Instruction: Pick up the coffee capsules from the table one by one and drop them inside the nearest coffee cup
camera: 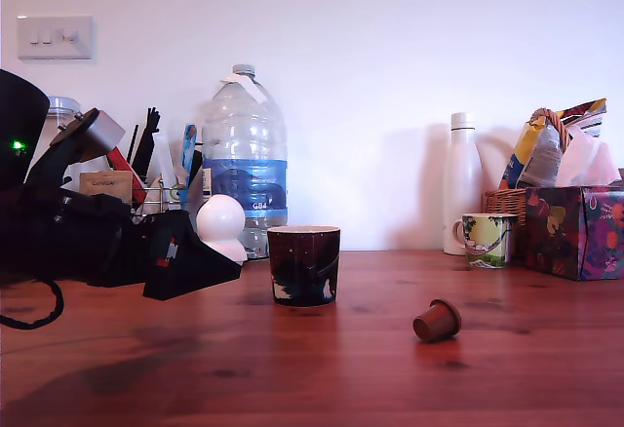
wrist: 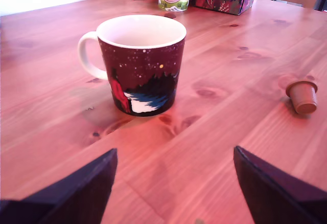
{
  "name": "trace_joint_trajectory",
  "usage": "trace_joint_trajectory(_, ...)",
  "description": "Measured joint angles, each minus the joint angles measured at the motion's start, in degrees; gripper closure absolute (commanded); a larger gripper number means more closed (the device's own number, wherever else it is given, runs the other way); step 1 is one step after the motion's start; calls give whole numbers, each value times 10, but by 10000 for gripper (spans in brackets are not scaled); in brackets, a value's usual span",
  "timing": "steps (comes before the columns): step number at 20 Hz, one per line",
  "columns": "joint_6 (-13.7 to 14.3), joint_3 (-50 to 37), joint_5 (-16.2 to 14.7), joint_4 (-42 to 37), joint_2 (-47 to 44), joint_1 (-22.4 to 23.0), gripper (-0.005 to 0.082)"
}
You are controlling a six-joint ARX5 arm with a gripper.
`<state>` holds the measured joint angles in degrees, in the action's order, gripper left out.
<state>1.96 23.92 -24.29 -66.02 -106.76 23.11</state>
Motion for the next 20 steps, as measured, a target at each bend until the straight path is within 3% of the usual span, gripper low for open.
trace_joint_trajectory(16,0,0,-1,0,0,0,111)
trace_joint_trajectory(20,0,0,-18,1,2,3,111)
